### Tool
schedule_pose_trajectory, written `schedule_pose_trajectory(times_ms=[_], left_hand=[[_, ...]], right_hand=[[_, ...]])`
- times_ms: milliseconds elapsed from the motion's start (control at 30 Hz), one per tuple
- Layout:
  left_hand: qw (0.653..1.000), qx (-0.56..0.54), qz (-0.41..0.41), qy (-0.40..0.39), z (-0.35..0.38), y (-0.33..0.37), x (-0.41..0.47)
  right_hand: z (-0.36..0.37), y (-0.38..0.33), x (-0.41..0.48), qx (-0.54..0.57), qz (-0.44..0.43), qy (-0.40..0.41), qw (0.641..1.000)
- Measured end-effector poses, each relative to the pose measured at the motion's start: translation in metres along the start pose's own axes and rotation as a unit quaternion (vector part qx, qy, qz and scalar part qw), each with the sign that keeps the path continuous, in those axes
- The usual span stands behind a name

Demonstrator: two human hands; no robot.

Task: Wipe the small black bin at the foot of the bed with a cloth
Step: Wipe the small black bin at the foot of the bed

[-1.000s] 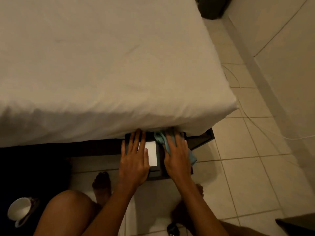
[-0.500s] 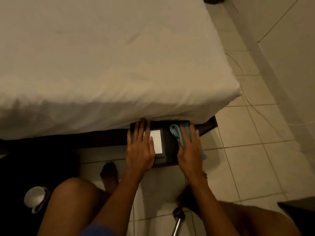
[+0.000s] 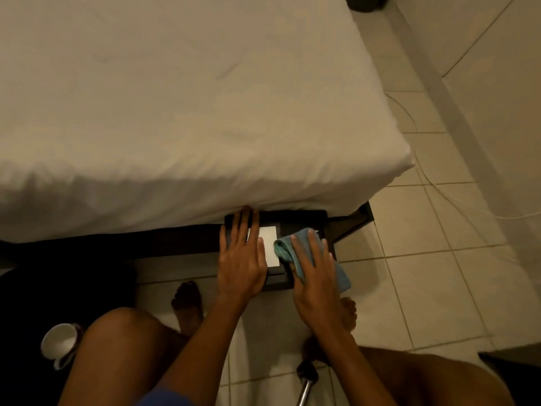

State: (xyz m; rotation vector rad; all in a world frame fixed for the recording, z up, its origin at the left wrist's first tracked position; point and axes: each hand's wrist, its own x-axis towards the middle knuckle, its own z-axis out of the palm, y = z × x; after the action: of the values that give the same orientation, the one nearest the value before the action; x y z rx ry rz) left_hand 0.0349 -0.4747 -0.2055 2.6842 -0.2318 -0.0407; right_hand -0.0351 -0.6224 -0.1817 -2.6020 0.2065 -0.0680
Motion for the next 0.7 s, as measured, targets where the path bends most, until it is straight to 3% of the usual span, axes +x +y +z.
schedule_pose_trajectory(times_ms=[133, 233, 300, 433, 567, 700], left_hand=[[1.000, 0.007, 0.005, -0.007, -0.001, 0.000, 0.000], [1.000, 0.007, 0.006, -0.026, -0.004, -0.002, 0.002], [0.999, 0.005, 0.012, -0.043, -0.008, -0.002, 0.002], [0.997, -0.010, 0.017, -0.080, -0.020, 0.000, 0.005], [0.993, 0.015, 0.031, -0.108, -0.032, 0.002, 0.010], [0.997, 0.000, 0.072, -0.038, -0.045, 0.012, 0.019]], right_hand=[[-0.015, 0.005, 0.006, 0.053, -0.008, -0.055, 0.997], [-0.033, 0.005, 0.012, 0.132, 0.042, -0.027, 0.990], [-0.045, 0.009, 0.023, 0.112, 0.082, 0.008, 0.990], [-0.055, 0.012, 0.051, 0.007, 0.100, -0.019, 0.995], [-0.060, 0.013, 0.060, 0.052, 0.120, -0.026, 0.991], [-0.070, 0.026, 0.036, 0.076, 0.169, 0.000, 0.983]])
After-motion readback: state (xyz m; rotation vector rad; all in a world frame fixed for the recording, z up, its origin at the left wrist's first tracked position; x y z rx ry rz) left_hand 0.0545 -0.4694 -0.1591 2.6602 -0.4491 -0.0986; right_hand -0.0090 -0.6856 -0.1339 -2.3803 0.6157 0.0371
